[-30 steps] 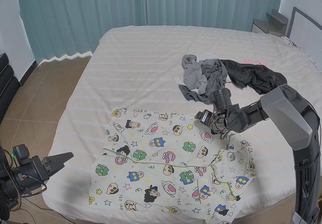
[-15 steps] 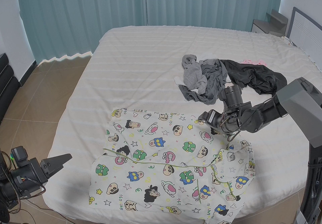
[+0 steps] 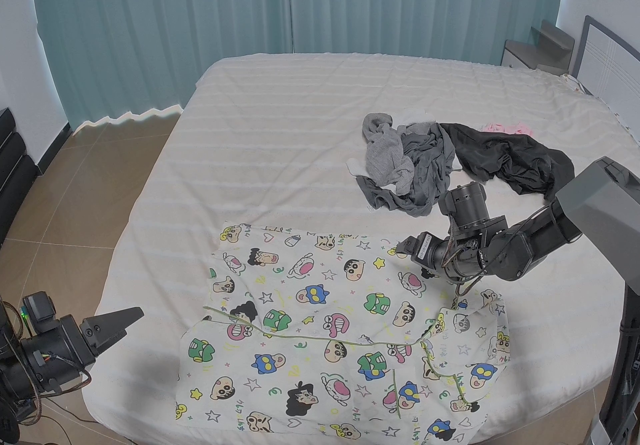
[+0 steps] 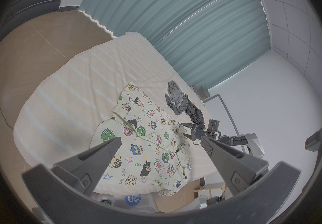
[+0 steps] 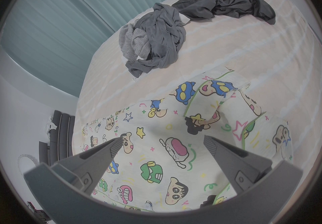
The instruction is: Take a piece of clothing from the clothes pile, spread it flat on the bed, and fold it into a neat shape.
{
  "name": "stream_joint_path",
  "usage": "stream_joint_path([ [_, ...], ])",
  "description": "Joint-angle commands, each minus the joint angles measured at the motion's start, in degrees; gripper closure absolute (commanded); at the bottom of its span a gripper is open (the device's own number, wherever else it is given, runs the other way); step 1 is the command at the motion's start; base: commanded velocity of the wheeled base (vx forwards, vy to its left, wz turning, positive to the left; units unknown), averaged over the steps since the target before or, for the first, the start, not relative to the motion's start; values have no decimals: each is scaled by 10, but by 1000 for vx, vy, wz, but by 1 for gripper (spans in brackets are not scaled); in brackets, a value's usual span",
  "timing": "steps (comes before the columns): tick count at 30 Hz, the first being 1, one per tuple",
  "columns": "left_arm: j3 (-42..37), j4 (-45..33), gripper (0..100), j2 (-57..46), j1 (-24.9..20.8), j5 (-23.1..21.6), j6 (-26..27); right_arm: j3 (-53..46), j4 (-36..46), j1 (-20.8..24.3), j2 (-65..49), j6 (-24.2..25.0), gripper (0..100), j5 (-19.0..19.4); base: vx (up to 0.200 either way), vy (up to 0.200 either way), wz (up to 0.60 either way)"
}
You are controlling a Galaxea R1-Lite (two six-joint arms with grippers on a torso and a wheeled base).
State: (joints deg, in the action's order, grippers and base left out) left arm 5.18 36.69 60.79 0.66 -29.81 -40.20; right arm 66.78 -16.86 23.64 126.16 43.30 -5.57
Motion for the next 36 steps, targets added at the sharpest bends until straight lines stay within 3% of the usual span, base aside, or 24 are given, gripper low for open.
stream_joint_path([
  [1,0,0,0,2,0,0,0,-5,0,3,-1,2,0,0,0,0,0],
  [18,3,2,0,0,0,-1,-20,-67,-28,10,-14,2,0,-1,0,0,0],
  [36,2,2,0,1,0,-3,-23,-70,-40,16,-14,3,0,-1,33,0,0],
])
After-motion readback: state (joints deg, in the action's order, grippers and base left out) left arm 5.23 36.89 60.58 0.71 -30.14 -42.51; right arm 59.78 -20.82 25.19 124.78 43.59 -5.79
